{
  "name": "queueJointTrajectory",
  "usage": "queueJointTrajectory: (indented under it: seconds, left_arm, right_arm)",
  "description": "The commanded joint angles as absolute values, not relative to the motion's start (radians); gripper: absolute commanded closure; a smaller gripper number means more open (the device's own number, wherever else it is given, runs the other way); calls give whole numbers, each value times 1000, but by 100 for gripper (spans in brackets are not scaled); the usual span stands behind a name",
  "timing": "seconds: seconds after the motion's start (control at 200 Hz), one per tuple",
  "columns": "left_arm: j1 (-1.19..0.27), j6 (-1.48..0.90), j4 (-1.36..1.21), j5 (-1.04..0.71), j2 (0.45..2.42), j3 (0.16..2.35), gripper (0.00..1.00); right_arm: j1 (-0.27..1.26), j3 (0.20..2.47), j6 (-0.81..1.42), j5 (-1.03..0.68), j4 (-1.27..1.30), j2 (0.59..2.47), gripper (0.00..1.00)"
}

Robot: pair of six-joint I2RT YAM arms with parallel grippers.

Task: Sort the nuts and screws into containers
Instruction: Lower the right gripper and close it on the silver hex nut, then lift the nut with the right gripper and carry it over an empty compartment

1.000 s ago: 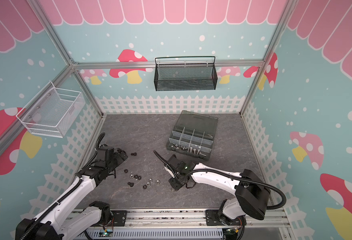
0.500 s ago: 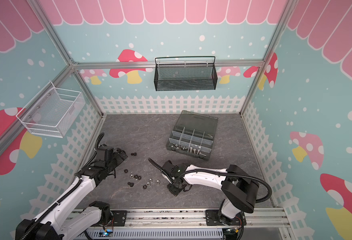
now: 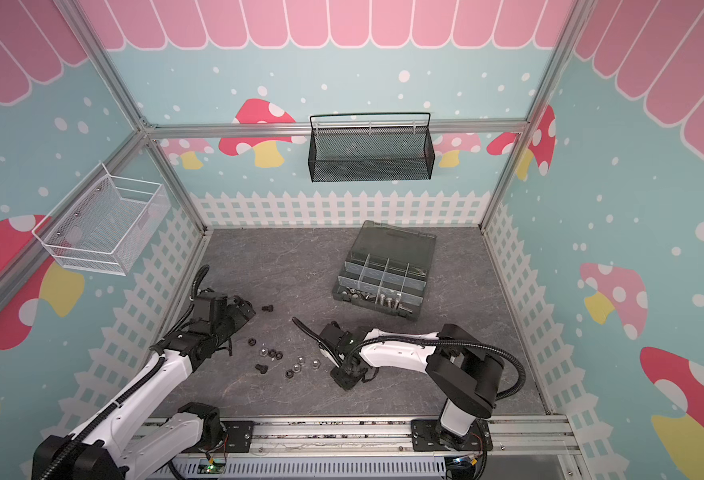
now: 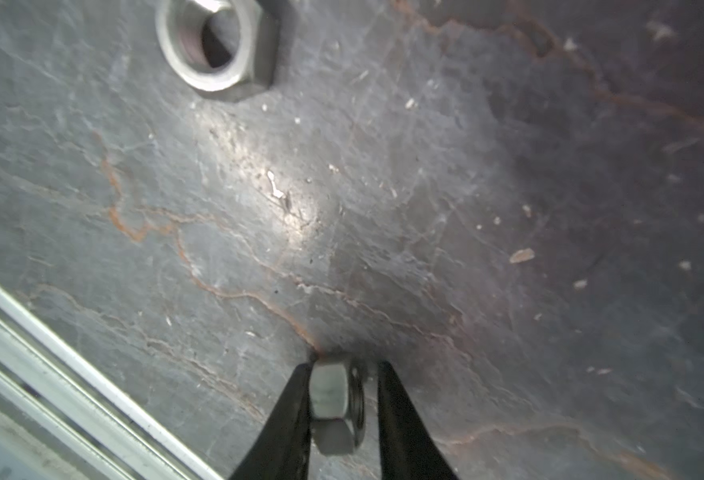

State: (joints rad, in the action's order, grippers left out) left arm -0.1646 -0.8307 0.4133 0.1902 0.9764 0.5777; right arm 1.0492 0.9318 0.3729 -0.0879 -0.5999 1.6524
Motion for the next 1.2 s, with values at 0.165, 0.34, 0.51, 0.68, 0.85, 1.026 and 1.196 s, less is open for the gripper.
queueJointTrajectory:
  seconds: [0.165, 0.34, 0.51, 0.68, 0.85, 1.026, 1.196]
  left_arm:
    - [-153, -844, 398, 188, 981, 563, 0]
    - [-153, -841, 391, 183, 982, 565, 0]
    - [-153, -836, 381, 177, 983, 563, 0]
    - [-153, -826, 365, 163, 989, 567, 0]
    - [-153, -815, 359, 151, 998, 577, 0]
    - [-153, -816, 349, 144, 999, 578, 0]
    - [-153, -815, 344, 144, 997, 583, 0]
  right_arm:
    - [1059, 942, 384, -84, -598, 1650, 96]
    - [1051, 962, 426, 10, -617, 1609, 100]
    - [988, 977, 474, 85, -617, 1544, 100]
    - [859, 968, 489, 117, -598, 1460, 100]
    - [696, 941, 489, 144, -545, 1346, 100]
    - [544, 927, 481, 160, -486, 1284, 100]
    - [398, 915, 465, 120, -425, 1286, 100]
